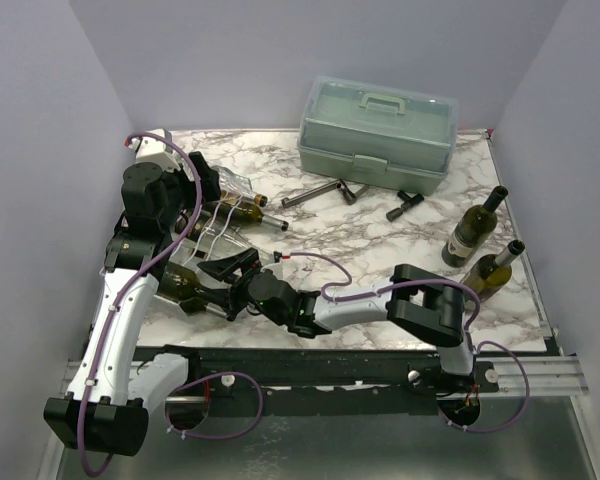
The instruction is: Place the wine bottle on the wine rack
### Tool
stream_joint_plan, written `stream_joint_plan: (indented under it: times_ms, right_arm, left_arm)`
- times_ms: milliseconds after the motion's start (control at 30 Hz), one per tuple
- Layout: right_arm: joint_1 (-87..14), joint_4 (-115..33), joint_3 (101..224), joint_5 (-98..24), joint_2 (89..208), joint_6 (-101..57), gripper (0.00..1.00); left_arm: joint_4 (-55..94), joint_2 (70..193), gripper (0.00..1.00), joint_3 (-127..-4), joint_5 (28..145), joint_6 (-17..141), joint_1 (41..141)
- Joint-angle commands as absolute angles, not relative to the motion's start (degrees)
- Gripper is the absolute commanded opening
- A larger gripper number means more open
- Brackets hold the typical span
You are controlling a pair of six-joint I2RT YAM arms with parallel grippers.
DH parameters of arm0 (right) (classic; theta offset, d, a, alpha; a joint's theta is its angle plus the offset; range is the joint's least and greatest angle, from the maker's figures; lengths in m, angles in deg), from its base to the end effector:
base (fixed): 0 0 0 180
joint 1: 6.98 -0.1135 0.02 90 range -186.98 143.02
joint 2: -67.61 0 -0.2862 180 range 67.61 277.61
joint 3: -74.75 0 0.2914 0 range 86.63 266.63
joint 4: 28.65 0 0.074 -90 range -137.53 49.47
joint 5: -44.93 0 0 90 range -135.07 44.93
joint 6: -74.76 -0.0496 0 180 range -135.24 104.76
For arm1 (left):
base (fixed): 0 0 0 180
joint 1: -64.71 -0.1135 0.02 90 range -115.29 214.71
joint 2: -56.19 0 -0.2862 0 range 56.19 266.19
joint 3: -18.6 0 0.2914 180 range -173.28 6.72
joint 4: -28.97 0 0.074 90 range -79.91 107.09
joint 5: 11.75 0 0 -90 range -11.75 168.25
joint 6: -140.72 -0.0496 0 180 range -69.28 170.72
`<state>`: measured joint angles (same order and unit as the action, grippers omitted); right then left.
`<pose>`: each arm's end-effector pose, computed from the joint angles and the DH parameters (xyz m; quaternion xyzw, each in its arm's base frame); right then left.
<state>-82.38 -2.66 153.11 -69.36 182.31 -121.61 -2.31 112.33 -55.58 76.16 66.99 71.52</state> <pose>0.1437 0.4706 0.1794 0.3303 0.6876 0.6285 0.1519 0.2563 -0.0288 0.4131 -0.0759 0.7802 -0.1102 0.6111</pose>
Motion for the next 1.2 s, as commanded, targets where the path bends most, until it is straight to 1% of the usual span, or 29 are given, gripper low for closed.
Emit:
stream_joint_plan:
  times_ms: [0,167,300,400,533,633,700,800,900,1067,1167]
  right_arm:
    - [-82.7,-11.4,153.4,-69.1,178.0,-117.8,0.95]
    - [-82.7,-20.1,153.6,-70.1,174.8,-111.5,1.0]
    - [-82.2,-31.5,154.6,-71.3,171.9,-104.5,1.0]
    - [-81.8,-33.9,151.7,-73.0,168.0,-98.6,1.0]
    - [-80.6,-36.1,150.6,-72.7,163.8,-83.9,1.0]
    - [-79.8,-37.2,150.8,-70.7,161.9,-68.8,1.0]
    - [-79.4,-43.1,153.8,-70.8,162.0,-59.0,1.0]
    - [-79.4,-59.2,160.5,-79.4,164.1,-49.9,1.0]
    - [-79.4,-69.0,163.1,-89.3,165.0,-42.1,1.0]
    - [-79.1,-78.5,161.2,-106.6,163.4,-35.3,1.0]
    - [-76.0,-83.7,160.1,-111.8,160.8,-34.6,1.0]
  left_arm:
    - [-2.5,112.2,0.99,-55.3,76.9,67.1,71.2]
    - [-2.5,112.5,0.99,-55.3,77.1,67.2,71.2]
    - [-2.5,112.8,0.99,-55.3,77.4,67.2,71.3]
    - [-2.5,112.9,0.99,-55.3,77.9,67.4,71.3]
    - [-2.4,113.4,0.99,-55.4,78.2,67.9,71.4]
    - [-2.4,113.7,0.99,-55.4,79.8,68.1,71.9]
    - [-2.5,114.0,0.99,-55.4,79.9,68.2,72.2]
    - [-2.5,114.3,0.99,-55.5,80.5,68.4,72.3]
    - [-2.5,114.7,0.99,-55.6,81.0,68.6,72.4]
    - [-2.5,115.5,0.99,-55.6,81.5,68.8,72.4]
    - [-2.5,116.0,0.99,-55.6,81.8,68.9,72.4]
